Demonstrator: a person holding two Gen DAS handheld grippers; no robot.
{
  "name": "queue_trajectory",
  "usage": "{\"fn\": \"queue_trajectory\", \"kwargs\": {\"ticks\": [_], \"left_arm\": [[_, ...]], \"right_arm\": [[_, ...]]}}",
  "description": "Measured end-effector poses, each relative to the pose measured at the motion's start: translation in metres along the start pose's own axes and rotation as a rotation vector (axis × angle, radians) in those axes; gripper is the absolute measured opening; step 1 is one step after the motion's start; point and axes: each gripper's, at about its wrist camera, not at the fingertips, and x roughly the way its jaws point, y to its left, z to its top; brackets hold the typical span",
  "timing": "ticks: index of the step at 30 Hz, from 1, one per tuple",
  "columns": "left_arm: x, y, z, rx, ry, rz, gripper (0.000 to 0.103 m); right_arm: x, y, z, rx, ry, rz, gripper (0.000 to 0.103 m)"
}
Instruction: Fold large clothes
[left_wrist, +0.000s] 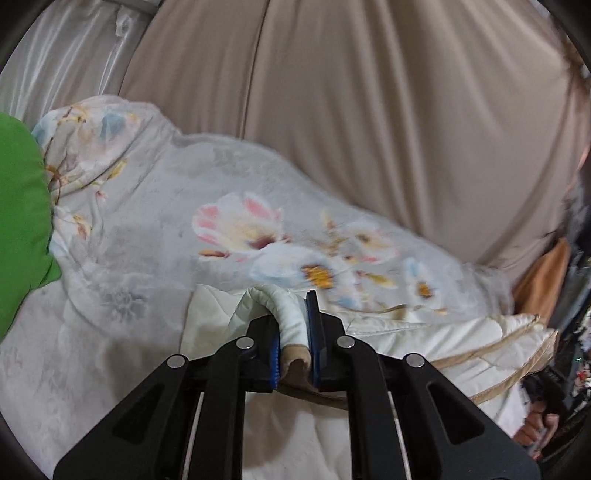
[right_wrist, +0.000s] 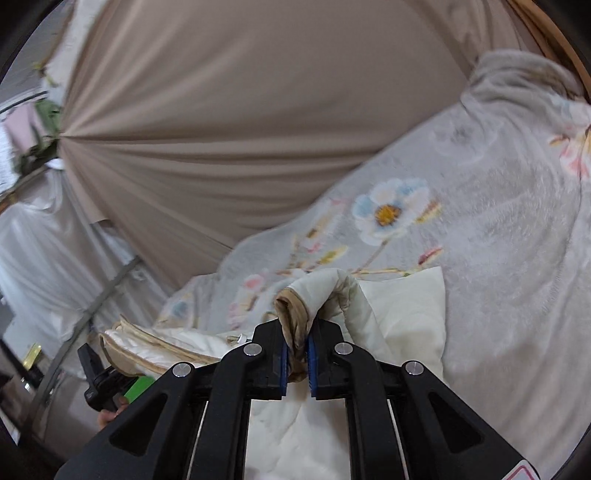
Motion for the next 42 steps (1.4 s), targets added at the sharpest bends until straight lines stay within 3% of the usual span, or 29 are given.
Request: {"fn": "queue_trajectory", "kwargs": {"ticks": [2,6,15,18,19,23,24,25,26,28,31,34,38,42], "left_arm": [[0.039,0.009,-0.001,0.001,0.048,0.056,0.011],[0.096,0.030,-0.014,-0.011,0.138,0.098,0.011],[0.136,0.046,-0.041,-0.020,0.174,0.083,0.014],[0.127,0.047,-0.040,-0.037,0.144,0.055,0.015],[0.120,0.048,-0.037,-0.051,0.136,0.040,0.016],[0.061,0.046,-0.017,-0.081,0.032,-0.093,0.040],[0.043,0.043,-0.012,-0.080,0.006,-0.123,0.043],[0.028,0.040,-0.008,-0.072,-0.022,-0.133,0.054],[0.009,0.033,-0.004,-0.048,-0.076,-0.115,0.066],[-0.013,0.015,0.002,0.024,-0.148,-0.093,0.066],[-0.026,-0.027,0.003,0.162,-0.171,-0.082,0.067],[0.001,-0.063,-0.008,0.242,-0.078,-0.122,0.070],[0.073,-0.097,-0.029,0.322,0.098,-0.103,0.070],[0.141,-0.100,-0.043,0.367,0.162,0.037,0.070]], "right_arm": [[0.027,-0.015,0.006,0.025,0.032,-0.044,0.008],[0.072,-0.040,0.004,0.054,0.091,-0.116,0.008],[0.107,-0.069,-0.007,0.087,0.160,-0.138,0.008],[0.096,-0.062,-0.006,0.072,0.126,-0.117,0.012],[0.087,-0.056,-0.003,0.065,0.101,-0.096,0.018],[0.026,-0.029,0.008,0.013,-0.055,0.007,0.037],[0.013,-0.020,0.010,-0.022,-0.092,0.005,0.037],[-0.002,-0.003,0.010,-0.085,-0.130,0.000,0.037],[-0.011,0.012,0.009,-0.138,-0.150,0.005,0.037],[-0.015,0.046,0.001,-0.244,-0.147,0.015,0.037],[0.003,0.093,-0.017,-0.388,-0.105,-0.012,0.037],[0.037,0.122,-0.029,-0.471,-0.033,-0.011,0.037],[0.111,0.156,-0.054,-0.594,0.109,-0.043,0.030],[0.166,0.157,-0.069,-0.711,0.154,-0.170,0.027]]}}
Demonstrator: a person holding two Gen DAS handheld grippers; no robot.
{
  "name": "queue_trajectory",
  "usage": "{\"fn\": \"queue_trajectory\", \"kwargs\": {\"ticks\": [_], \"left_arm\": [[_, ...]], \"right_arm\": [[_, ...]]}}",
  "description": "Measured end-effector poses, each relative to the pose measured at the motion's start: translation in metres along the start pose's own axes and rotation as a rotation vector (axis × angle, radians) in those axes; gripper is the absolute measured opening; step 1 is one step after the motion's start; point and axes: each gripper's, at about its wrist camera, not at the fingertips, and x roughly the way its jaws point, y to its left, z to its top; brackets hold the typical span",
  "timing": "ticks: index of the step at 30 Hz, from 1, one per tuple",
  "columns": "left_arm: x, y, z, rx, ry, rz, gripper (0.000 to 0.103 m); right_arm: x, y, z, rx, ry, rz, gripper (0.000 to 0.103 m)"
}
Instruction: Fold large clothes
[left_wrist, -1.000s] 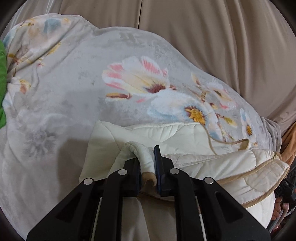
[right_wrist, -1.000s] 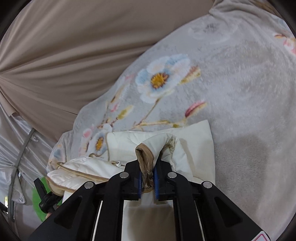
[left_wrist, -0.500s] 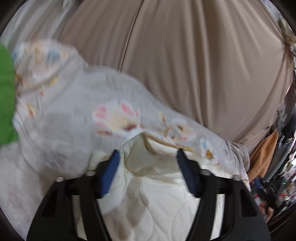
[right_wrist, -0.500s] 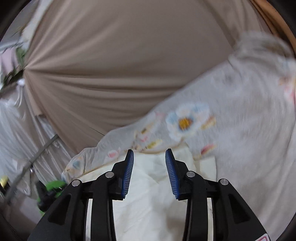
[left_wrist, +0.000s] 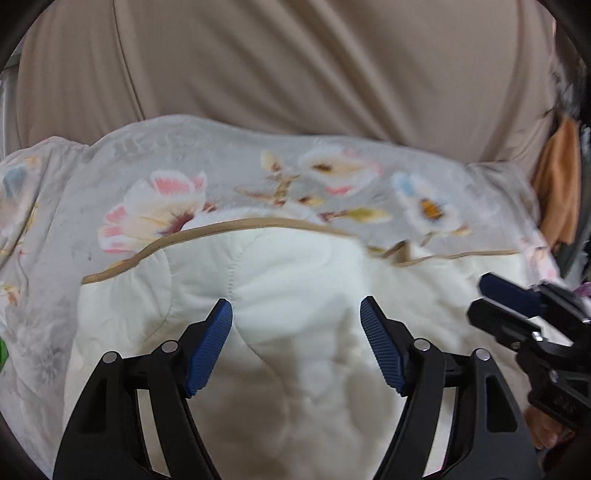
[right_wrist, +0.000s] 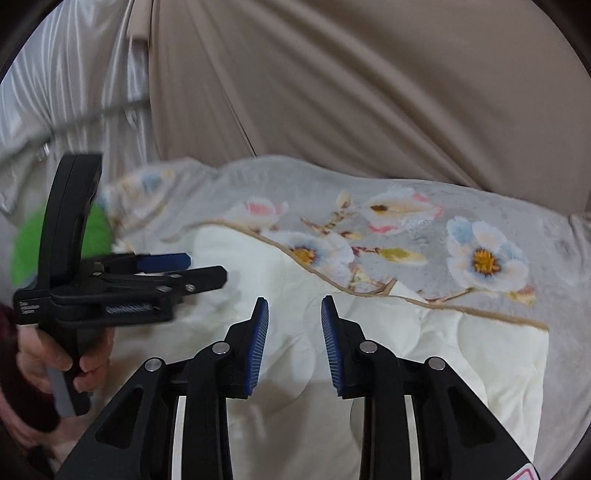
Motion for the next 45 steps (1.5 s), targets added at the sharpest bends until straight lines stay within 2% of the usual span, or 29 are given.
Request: {"fn": "queue_trajectory", "kwargs": {"ticks": [1,5,11,19,22,23,24,25,26,28,30,32,33,34,35,36,37,38,39,41,43,44,45], "left_arm": [[0.008,0.005,-0.001,-0.014,0.017,0.012,0.070],[0.023,0.032,-0.007,-0.121,0.047,-0.016,0.070],[0.033,0.039,-0.014,-0.140,0.059,-0.004,0.070],[0.036,0.036,-0.018,-0.128,0.062,0.002,0.070],[0.024,0.044,-0.016,-0.166,0.039,-0.013,0.070],[0.014,0.050,-0.014,-0.182,0.017,-0.012,0.072],[0.001,0.059,-0.011,-0.201,-0.015,-0.011,0.076],[-0.016,0.074,-0.007,-0.232,-0.059,-0.004,0.087],[-0.026,0.083,-0.005,-0.252,-0.082,0.002,0.094],[-0.041,0.118,0.000,-0.325,-0.114,0.044,0.096],[-0.033,0.146,0.000,-0.382,-0.072,0.051,0.098],[-0.010,0.168,-0.006,-0.466,0.025,-0.010,0.097],[0.005,0.177,-0.014,-0.527,0.087,-0.088,0.095],[0.014,0.179,-0.020,-0.557,0.116,-0.140,0.087],[0.017,0.177,-0.024,-0.558,0.125,-0.154,0.071],[0.013,0.171,-0.025,-0.517,0.100,-0.125,0.063],[0.006,0.163,-0.024,-0.460,0.073,-0.101,0.040],[-0.003,0.157,-0.023,-0.422,0.045,-0.093,0.015],[-0.018,0.153,-0.023,-0.408,0.003,-0.118,0.013],[-0.055,0.148,-0.024,-0.411,-0.115,-0.189,0.009],[-0.109,0.144,-0.034,-0.382,-0.290,-0.252,0.008],[-0.137,0.139,-0.041,-0.347,-0.375,-0.236,0.009],[-0.149,0.136,-0.045,-0.333,-0.397,-0.196,0.009]], "right_arm": [[0.010,-0.005,-0.001,0.008,0.018,-0.021,0.027],[0.027,-0.049,-0.009,0.132,0.070,-0.071,0.026],[0.026,-0.115,-0.031,0.327,0.093,-0.126,0.023],[0.029,-0.140,-0.048,0.414,0.112,-0.093,0.023],[0.012,-0.137,-0.044,0.388,0.060,-0.129,0.029],[-0.001,-0.135,-0.041,0.372,0.017,-0.155,0.039],[-0.013,-0.136,-0.040,0.362,-0.017,-0.171,0.045],[-0.024,-0.138,-0.039,0.355,-0.047,-0.186,0.059],[-0.033,-0.142,-0.039,0.350,-0.066,-0.203,0.064],[-0.038,-0.153,-0.040,0.358,-0.049,-0.227,0.067],[-0.029,-0.170,-0.049,0.412,0.006,-0.205,0.068],[-0.013,-0.182,-0.058,0.483,0.079,-0.159,0.067],[-0.007,-0.184,-0.061,0.503,0.099,-0.134,0.062],[-0.004,-0.183,-0.062,0.501,0.113,-0.127,0.048],[-0.003,-0.179,-0.062,0.482,0.115,-0.123,0.026],[-0.006,-0.173,-0.060,0.456,0.096,-0.106,0.014],[-0.013,-0.167,-0.057,0.436,0.065,-0.104,0.011],[-0.029,-0.158,-0.052,0.399,-0.005,-0.094,0.009],[-0.043,-0.149,-0.050,0.377,-0.062,-0.056,0.009],[-0.088,-0.134,-0.046,0.328,-0.235,0.091,0.008],[-0.131,-0.117,-0.047,0.262,-0.371,0.184,0.008],[-0.150,-0.110,-0.050,0.228,-0.425,0.196,0.008],[-0.156,-0.108,-0.051,0.227,-0.432,0.173,0.008]]}}
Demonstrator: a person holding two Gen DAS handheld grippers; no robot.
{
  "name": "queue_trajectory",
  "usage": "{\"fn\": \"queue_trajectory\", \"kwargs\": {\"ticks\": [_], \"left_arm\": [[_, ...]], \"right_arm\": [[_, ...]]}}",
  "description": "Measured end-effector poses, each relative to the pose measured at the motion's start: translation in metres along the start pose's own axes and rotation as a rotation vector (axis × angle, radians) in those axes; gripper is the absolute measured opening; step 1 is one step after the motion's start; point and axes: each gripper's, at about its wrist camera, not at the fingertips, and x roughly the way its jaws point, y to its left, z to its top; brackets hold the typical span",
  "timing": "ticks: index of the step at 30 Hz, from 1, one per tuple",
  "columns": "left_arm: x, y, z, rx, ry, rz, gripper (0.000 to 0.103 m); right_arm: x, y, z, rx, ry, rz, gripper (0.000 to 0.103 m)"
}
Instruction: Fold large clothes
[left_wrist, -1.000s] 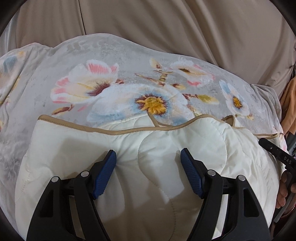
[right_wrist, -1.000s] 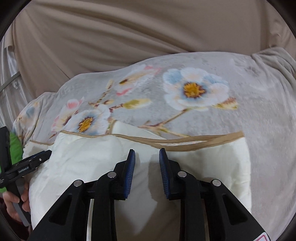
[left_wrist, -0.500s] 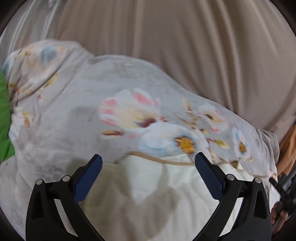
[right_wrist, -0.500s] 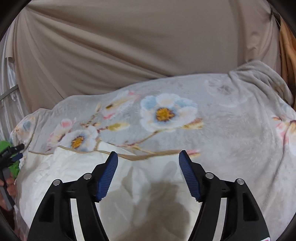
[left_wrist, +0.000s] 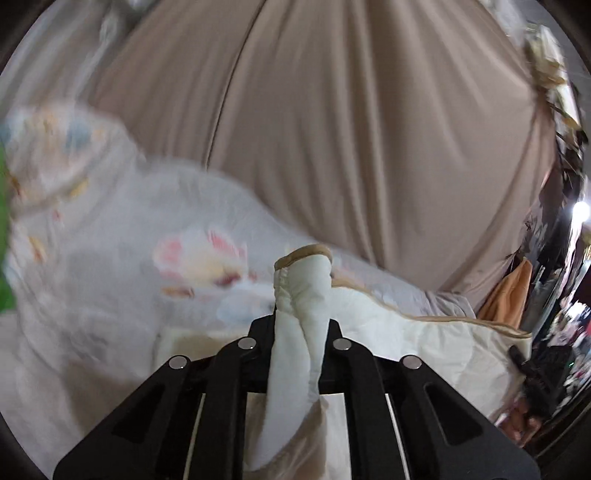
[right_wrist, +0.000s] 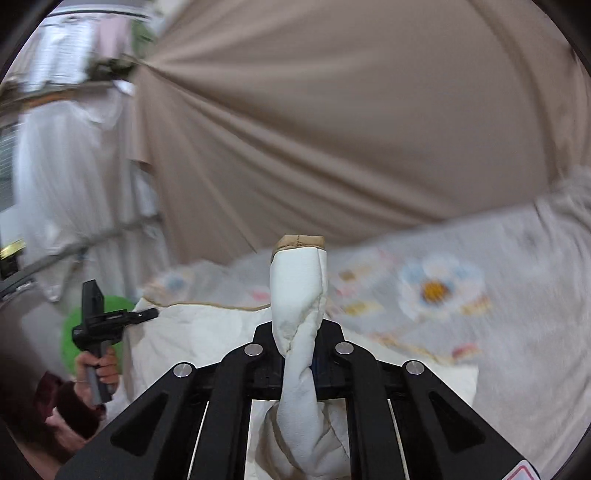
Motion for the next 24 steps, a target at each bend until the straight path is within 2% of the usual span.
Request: {"fn": "queue_trajectory", "kwargs": {"ticks": [1,2,3,5,6,7,9,13,17,19,21,23,24], "left_arm": [[-0.002,0.001,-0.003,0.003,0.016,0.045,0.009],[0.009,0.011,-0.009,-0.014,0.084,0.090,0.009],[0.023,0.025,-0.019,-0.041,0.158,0.115,0.009],[0.061,0.055,-0.049,-0.103,0.336,0.161,0.009],[0.080,0.069,-0.068,-0.125,0.404,0.184,0.009],[0.090,0.073,-0.078,-0.140,0.426,0.181,0.010],[0.093,0.070,-0.079,-0.140,0.418,0.192,0.010],[0.097,0.054,-0.074,-0.063,0.411,0.241,0.011],[0.076,0.043,-0.043,-0.029,0.312,0.214,0.010],[0.085,0.041,-0.032,-0.025,0.318,0.205,0.010],[0.105,0.044,-0.035,-0.016,0.369,0.232,0.010],[0.130,0.054,-0.051,-0.029,0.446,0.256,0.013],[0.137,0.060,-0.059,-0.046,0.456,0.252,0.015]], "right_arm": [[0.001,-0.005,-0.002,0.016,0.024,-0.065,0.008],[0.010,-0.018,-0.008,0.044,0.082,-0.143,0.008],[0.027,-0.039,-0.020,0.098,0.180,-0.223,0.007],[0.058,-0.076,-0.052,0.242,0.338,-0.263,0.006],[0.073,-0.086,-0.070,0.258,0.403,-0.310,0.006],[0.082,-0.090,-0.082,0.253,0.436,-0.325,0.006],[0.092,-0.089,-0.092,0.242,0.468,-0.359,0.006],[0.092,-0.085,-0.089,0.208,0.478,-0.389,0.006],[0.062,-0.076,-0.058,0.218,0.325,-0.365,0.007],[0.060,-0.074,-0.047,0.204,0.296,-0.371,0.007],[0.073,-0.084,-0.053,0.200,0.346,-0.409,0.006],[0.092,-0.103,-0.077,0.234,0.439,-0.434,0.007],[0.097,-0.111,-0.089,0.265,0.461,-0.421,0.007]]}}
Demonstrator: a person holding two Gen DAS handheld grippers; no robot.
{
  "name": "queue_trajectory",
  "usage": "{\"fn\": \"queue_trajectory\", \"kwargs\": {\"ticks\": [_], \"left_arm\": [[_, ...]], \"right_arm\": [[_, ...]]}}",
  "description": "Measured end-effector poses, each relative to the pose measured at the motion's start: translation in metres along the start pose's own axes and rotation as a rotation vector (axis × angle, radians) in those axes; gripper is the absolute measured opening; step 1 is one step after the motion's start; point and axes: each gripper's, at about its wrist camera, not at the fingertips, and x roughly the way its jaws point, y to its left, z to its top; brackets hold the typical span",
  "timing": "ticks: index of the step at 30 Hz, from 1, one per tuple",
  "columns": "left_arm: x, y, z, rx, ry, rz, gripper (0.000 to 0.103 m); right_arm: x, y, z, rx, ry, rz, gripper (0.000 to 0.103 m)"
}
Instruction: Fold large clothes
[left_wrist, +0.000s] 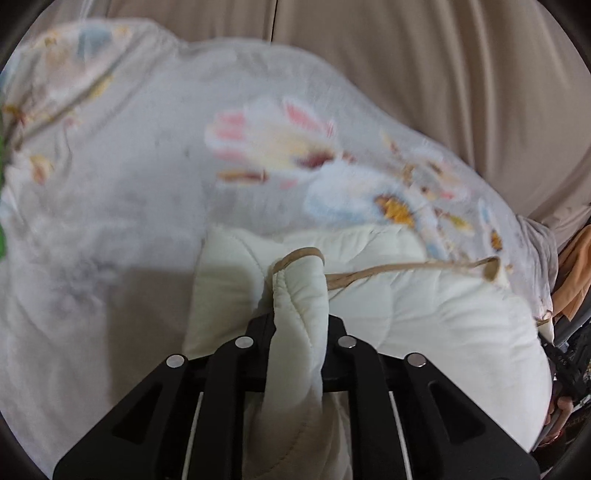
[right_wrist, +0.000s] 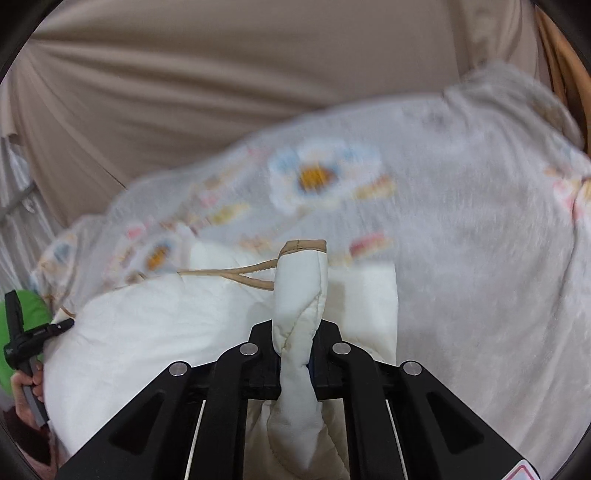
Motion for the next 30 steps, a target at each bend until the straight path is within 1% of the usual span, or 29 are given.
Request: {"fn": "queue_trajectory", "kwargs": {"ticks": [1,3,4,6,7,8,10,12,13,14,16,18,19,20,21,22,23,24,25,26,27,28,30], "left_arm": [[0.004,0.001,-0.003,-0.005,-0.004,0.002,0.015],[0.004,-0.005,-0.005,0.025,-0.025,0.032,0.016],[0.003,-0.007,-0.005,0.039,-0.032,0.042,0.017],[-0.010,-0.009,-0.005,0.051,-0.063,0.059,0.023],[-0.021,-0.008,-0.004,0.051,-0.085,0.071,0.030],[-0.036,-0.008,-0.002,0.047,-0.118,0.080,0.042],[-0.072,-0.008,0.003,0.043,-0.206,0.078,0.052],[-0.109,-0.019,0.007,0.062,-0.285,0.078,0.056],[-0.120,-0.027,0.009,0.076,-0.304,0.065,0.057],[-0.131,-0.042,0.010,0.104,-0.318,0.028,0.058],[-0.133,-0.073,0.011,0.166,-0.304,-0.041,0.064],[-0.116,-0.110,0.006,0.238,-0.263,-0.104,0.069],[-0.102,-0.126,0.003,0.270,-0.230,-0.115,0.070],[-0.085,-0.138,-0.002,0.301,-0.192,-0.118,0.070],[-0.062,-0.149,-0.007,0.335,-0.139,-0.101,0.070],[-0.041,-0.153,-0.011,0.354,-0.095,-0.073,0.070],[-0.024,-0.152,-0.014,0.357,-0.063,-0.039,0.069],[-0.009,-0.142,-0.017,0.342,-0.039,-0.011,0.069],[-0.003,-0.130,-0.017,0.318,-0.032,-0.018,0.068],[-0.003,-0.119,-0.014,0.290,-0.037,-0.039,0.068],[-0.006,-0.104,-0.010,0.260,-0.053,-0.028,0.068],[-0.008,-0.093,-0.007,0.243,-0.067,-0.001,0.066],[-0.008,-0.072,-0.004,0.222,-0.083,0.043,0.064]], "right_arm": [[0.006,-0.004,-0.002,0.020,0.019,0.016,0.008],[0.005,-0.001,0.000,0.001,0.042,0.008,0.009],[0.002,-0.002,0.000,0.004,0.037,0.007,0.011],[-0.009,-0.006,0.000,0.034,0.012,-0.001,0.019],[-0.018,-0.009,0.002,0.053,-0.008,-0.009,0.026],[-0.031,-0.011,0.003,0.068,-0.036,-0.015,0.031],[-0.060,-0.005,0.004,0.063,-0.111,-0.059,0.032],[-0.088,0.015,0.007,0.006,-0.202,-0.085,0.035],[-0.098,0.028,0.009,-0.023,-0.232,-0.078,0.035],[-0.105,0.045,0.009,-0.061,-0.250,-0.042,0.035],[-0.104,0.086,0.008,-0.151,-0.238,0.059,0.033],[-0.084,0.140,-0.002,-0.268,-0.166,0.184,0.033],[-0.072,0.160,-0.008,-0.316,-0.130,0.221,0.028],[-0.055,0.183,-0.018,-0.386,-0.082,0.241,0.026],[-0.037,0.199,-0.027,-0.456,-0.048,0.222,0.024],[-0.021,0.206,-0.034,-0.510,-0.030,0.170,0.022],[-0.009,0.205,-0.037,-0.535,-0.015,0.118,0.022],[0.003,0.194,-0.035,-0.526,0.002,0.071,0.021],[0.007,0.181,-0.031,-0.495,0.010,0.060,0.019],[0.009,0.159,-0.022,-0.433,0.014,0.047,0.018],[0.008,0.137,-0.014,-0.374,0.005,0.006,0.018],[0.005,0.114,-0.007,-0.328,-0.008,-0.034,0.017],[0.005,0.076,0.001,-0.242,-0.009,-0.077,0.011]]}}
